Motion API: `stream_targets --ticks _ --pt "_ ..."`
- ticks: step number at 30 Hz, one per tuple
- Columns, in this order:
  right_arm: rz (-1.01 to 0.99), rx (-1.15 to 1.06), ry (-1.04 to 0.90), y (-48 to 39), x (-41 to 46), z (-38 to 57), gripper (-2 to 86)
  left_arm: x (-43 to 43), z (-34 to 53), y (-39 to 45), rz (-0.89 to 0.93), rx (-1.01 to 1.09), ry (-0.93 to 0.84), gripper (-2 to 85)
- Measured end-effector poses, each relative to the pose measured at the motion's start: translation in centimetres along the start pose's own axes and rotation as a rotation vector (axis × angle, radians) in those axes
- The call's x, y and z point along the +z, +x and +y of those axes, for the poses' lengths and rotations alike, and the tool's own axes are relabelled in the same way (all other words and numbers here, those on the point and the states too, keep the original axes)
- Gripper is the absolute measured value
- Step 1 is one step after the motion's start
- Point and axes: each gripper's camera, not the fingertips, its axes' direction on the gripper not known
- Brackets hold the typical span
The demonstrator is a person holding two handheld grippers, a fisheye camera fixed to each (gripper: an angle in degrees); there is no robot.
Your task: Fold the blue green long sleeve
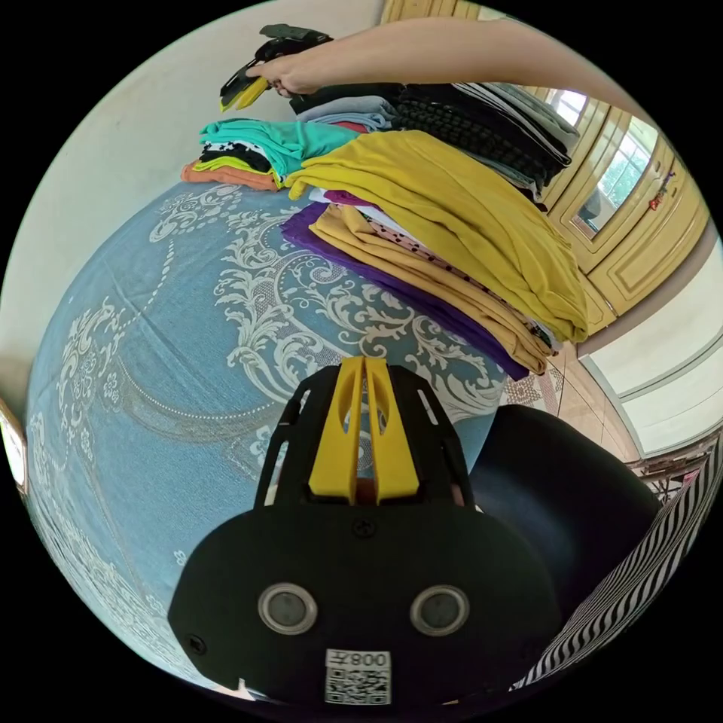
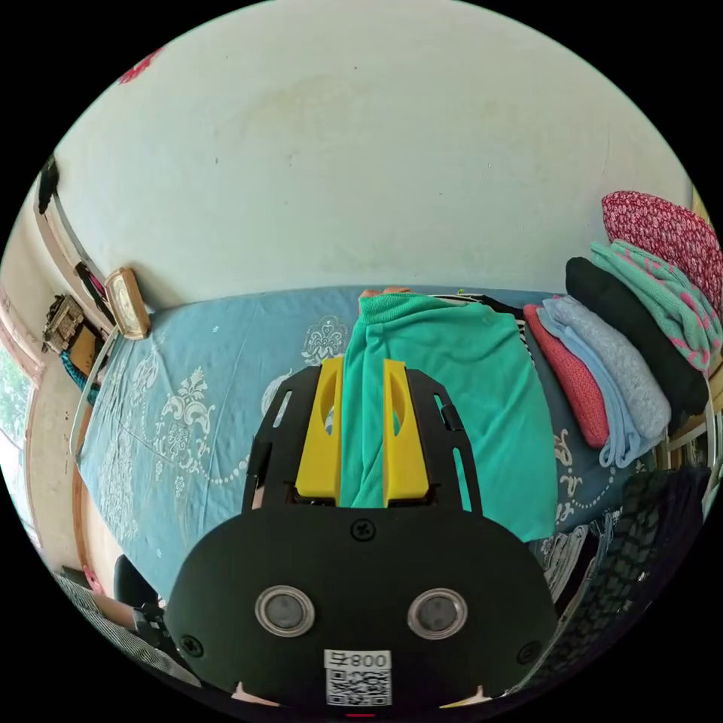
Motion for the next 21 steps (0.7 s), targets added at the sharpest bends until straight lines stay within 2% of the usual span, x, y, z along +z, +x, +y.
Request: stream_targets --ticks 6,9,11,15,17,21 --pt "0.123 -0.005 -0.089 -1.3 6.8 -0.7 7.2 -3.8 0.8 -1.8 0.018 -0.007 0.010 0.2" --pt "0.187 -0.008 -0.069 -1.8 7.9 0.5 3.6 -5.8 1.1 -2.4 0.005 -0.002 0.013 0.2" --pt "0.157 0.008 -0.056 -1.6 7.8 1.5 2.5 -7.4 1.2 -3.2 0.012 -0.005 0.014 0.2" --pt "-0.013 0.068 0.055 -0.5 3.9 5.1 1.2 -10.2 1.7 -5.7 0.102 -0.063 0.042 0.2" --pt "-0.104 0.062 0.092 -0.8 1.4 7.5 0.9 -12.9 2.7 -8.2 0.188 -0.158 0.122 0.3" --pt "-0.353 0.001 0.177 -2.4 -5.1 15.0 0.7 -17.8 4.1 -11.2 0.187 -0.244 0.190 0.4"
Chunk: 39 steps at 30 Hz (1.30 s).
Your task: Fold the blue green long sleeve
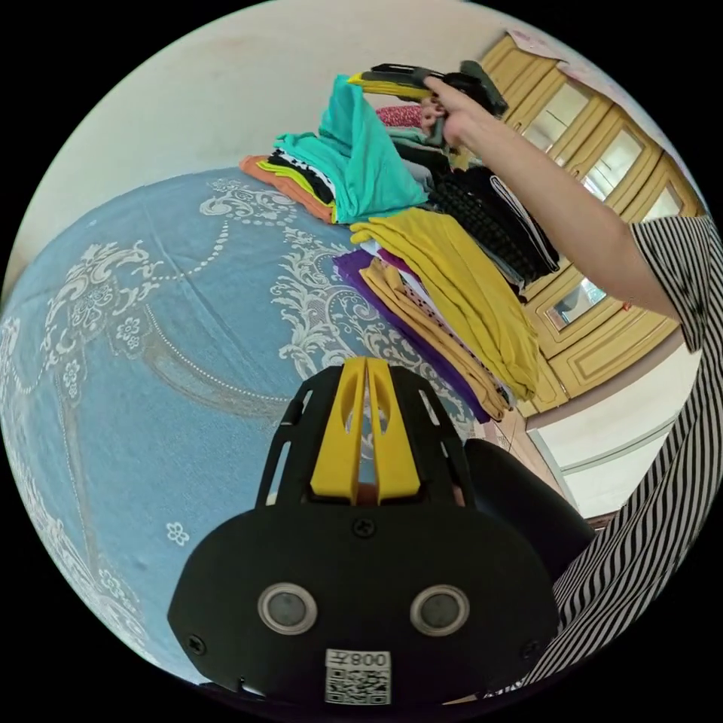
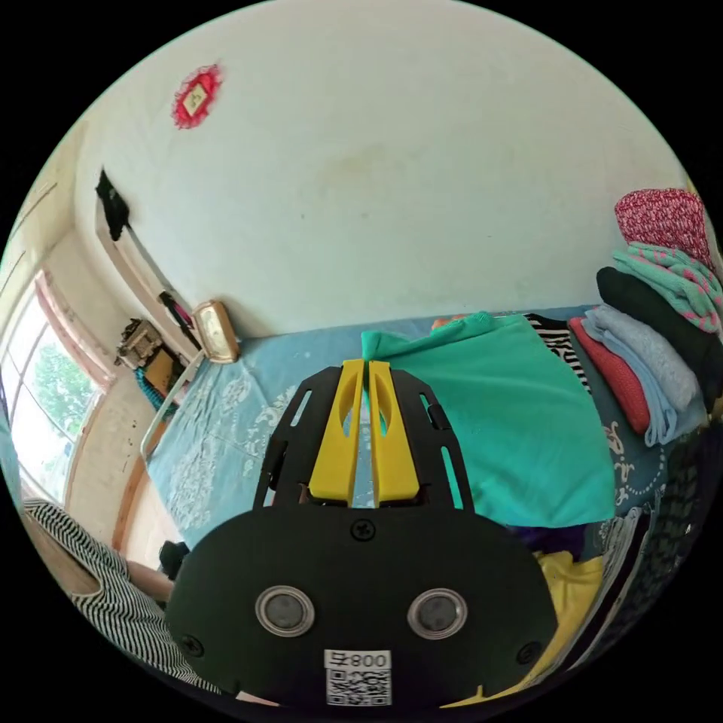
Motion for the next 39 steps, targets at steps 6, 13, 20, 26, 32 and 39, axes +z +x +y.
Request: stream_targets --ticks 6,13,20,26,32,39 --pt "-0.278 -0.054 0.052 -7.3 -7.5 10.3 0.6 -10.8 0.1 -2.0 -0.031 -0.106 0.121 0.4" --pt "-0.520 -0.065 0.085 -13.9 -16.0 22.6 0.5 -23.6 2.5 -1.6 -0.082 -0.169 0.288 1.1" --pt "-0.529 -0.099 0.092 -18.3 -22.6 31.8 0.5 -30.3 6.0 0.1 -0.085 -0.212 0.306 4.3" --pt "-0.575 -0.143 0.095 -20.2 -25.5 38.7 0.5 -33.2 6.6 2.1 -0.090 -0.181 0.323 5.5" --pt "-0.519 -0.169 0.090 -20.5 -27.2 45.3 0.4 -33.3 0.1 3.1 -0.016 -0.074 0.348 2.3" --pt "-0.456 -0.046 0.071 -16.1 -25.8 52.1 0.4 -24.0 -4.7 6.8 0.087 0.113 -0.106 0.5"
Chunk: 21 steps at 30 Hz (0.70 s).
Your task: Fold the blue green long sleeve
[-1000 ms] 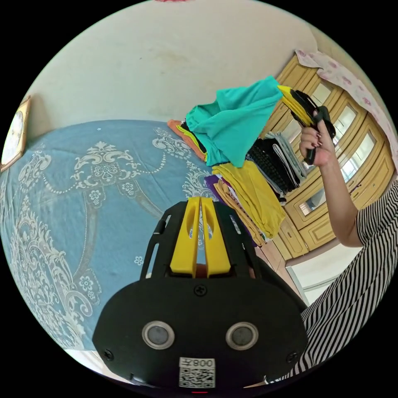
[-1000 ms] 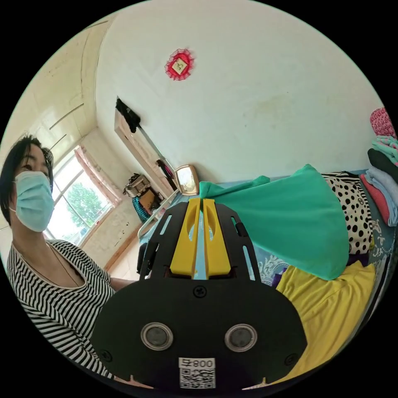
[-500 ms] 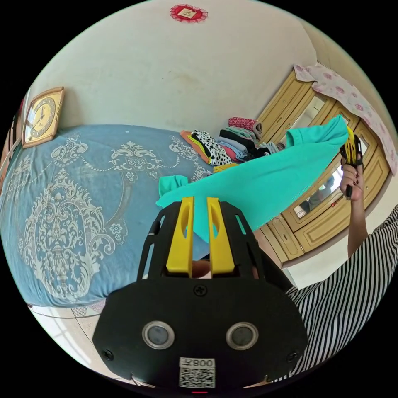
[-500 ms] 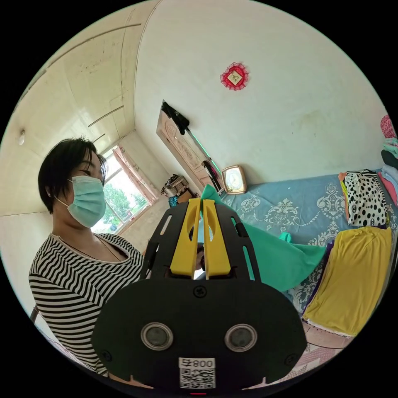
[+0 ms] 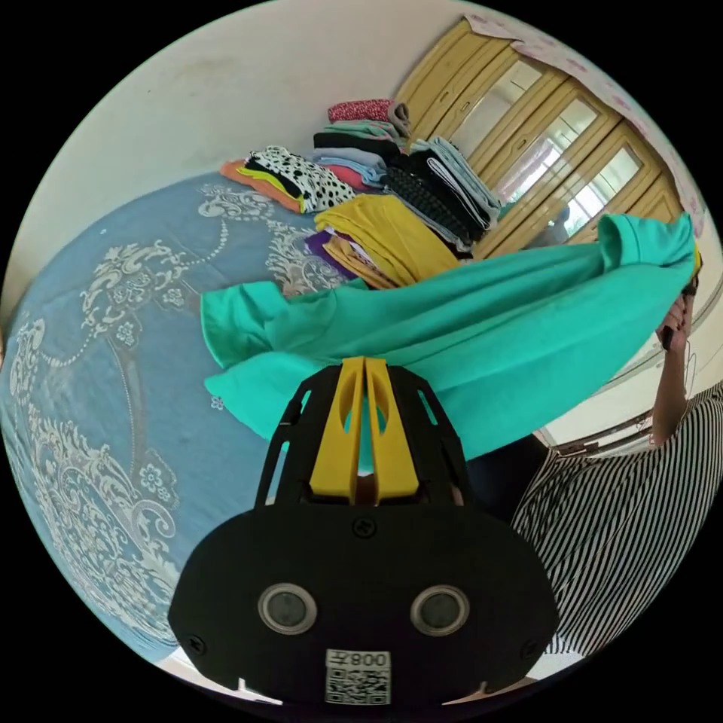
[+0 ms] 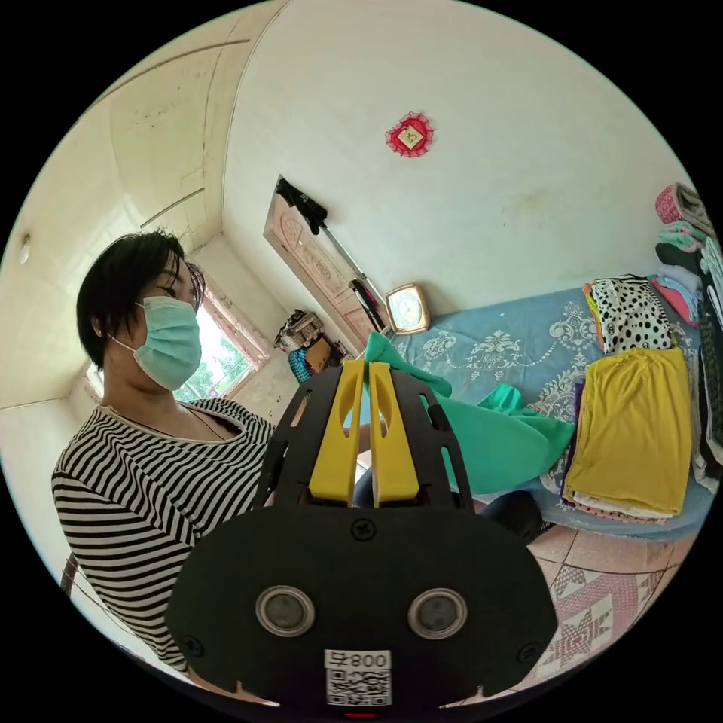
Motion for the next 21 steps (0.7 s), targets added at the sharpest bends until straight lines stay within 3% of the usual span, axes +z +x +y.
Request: stream_targets --ticks 2,6,10,12,16,19,21 --pt "0.028 0.041 0.022 1.7 -0.9 1.8 0.5 1.8 1.7 1.6 0.090 -0.009 -0.057 0.5" --pt "-0.003 0.162 0.039 6.6 -1.3 5.3 0.5 2.8 2.7 2.8 0.055 -0.056 -0.111 0.8" --pt "-0.053 0.196 0.026 9.6 -0.8 7.3 0.5 -0.2 -1.0 2.4 -0.049 -0.078 0.007 3.0" --pt "-0.050 0.198 0.032 10.2 -1.1 8.0 0.5 -0.5 -3.3 2.0 -0.095 -0.073 -0.015 4.5" --pt "-0.030 0.214 0.027 11.6 -1.2 9.8 0.5 -0.1 -7.6 0.3 0.000 -0.157 -0.017 6.8" --pt "-0.027 0.225 0.037 12.6 -1.2 11.1 0.6 0.1 -9.9 1.9 0.092 -0.087 -0.031 7.6" --pt "-0.035 0.232 0.043 13.4 -1.3 11.8 0.6 0.8 -10.8 3.5 0.020 -0.003 -0.127 7.9"
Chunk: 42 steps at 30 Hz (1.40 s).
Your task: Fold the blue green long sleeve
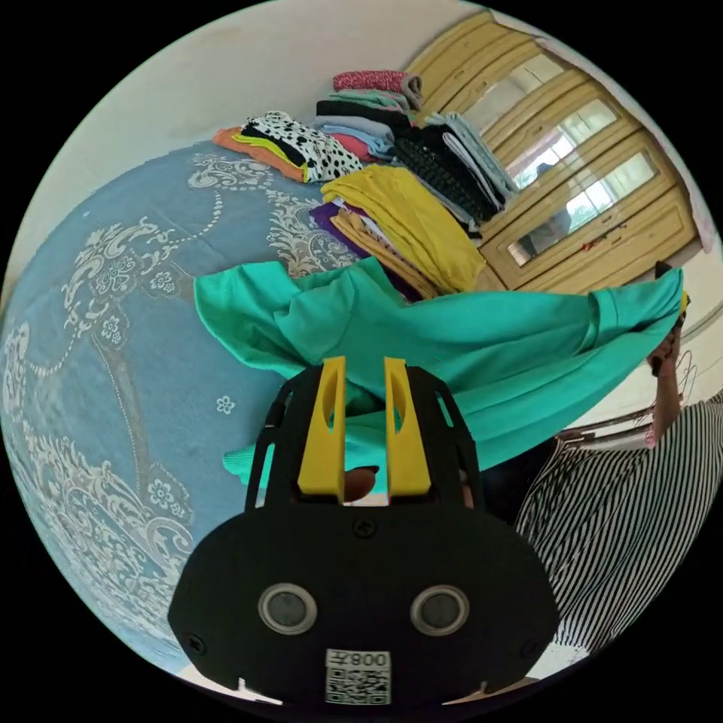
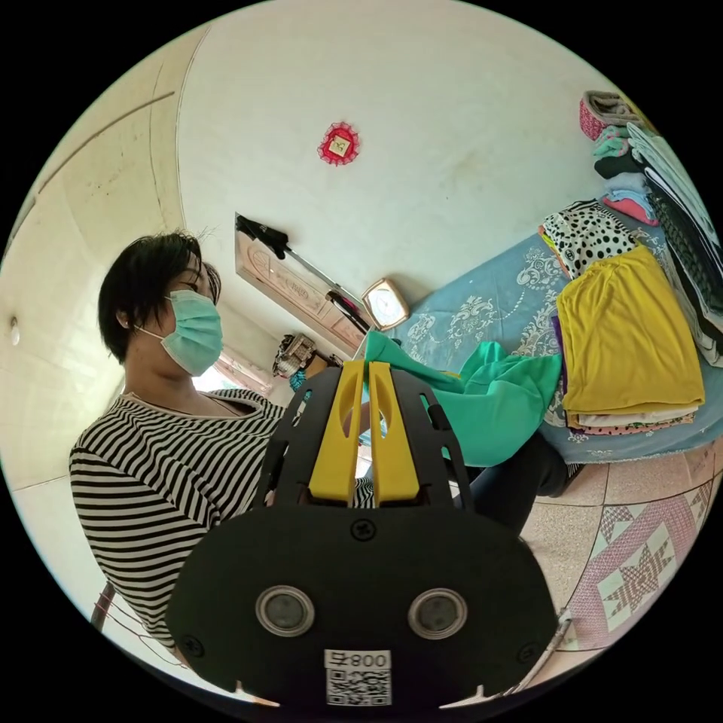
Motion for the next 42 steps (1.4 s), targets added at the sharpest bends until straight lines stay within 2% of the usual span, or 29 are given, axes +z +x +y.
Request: stream_targets --ticks 2,3,7,12,18,20,24,29,34,42 --pt "-0.006 0.011 0.001 0.9 -0.1 0.5 0.6 0.6 -0.7 1.2 -0.114 0.024 -0.100 8.0" --pt "-0.010 0.013 -0.002 1.4 -0.1 0.8 0.6 0.5 -0.9 1.2 -0.116 0.009 -0.106 8.0" --pt "-0.026 0.016 -0.014 3.0 0.2 1.8 0.6 -0.9 -2.6 0.0 0.077 -0.162 -0.007 8.2" --pt "-0.023 0.012 -0.018 3.9 0.2 3.2 0.6 -2.6 -5.4 0.1 0.020 -0.272 0.016 8.5" --pt "-0.047 0.021 -0.007 5.4 0.2 5.5 0.7 -1.8 -7.6 1.5 -0.053 -0.310 -0.187 4.7" --pt "-0.048 0.019 -0.007 5.5 0.2 6.1 0.7 -3.7 -7.4 2.5 0.052 -0.347 -0.123 2.2" --pt "-0.026 0.003 -0.012 5.5 0.0 7.6 0.7 -8.8 -7.0 4.8 0.135 -0.347 -0.010 1.1" --pt "-0.023 -0.039 -0.001 4.9 -0.3 8.9 0.7 -19.8 -5.5 8.8 0.265 -0.324 0.218 0.6" --pt "-0.023 -0.134 0.052 2.7 -1.8 10.3 0.7 -31.1 -2.3 13.8 0.309 -0.271 0.433 0.4" --pt "-0.001 -0.315 0.187 -1.9 -5.8 11.3 0.6 -51.4 6.8 24.6 0.238 -0.160 0.838 0.3"
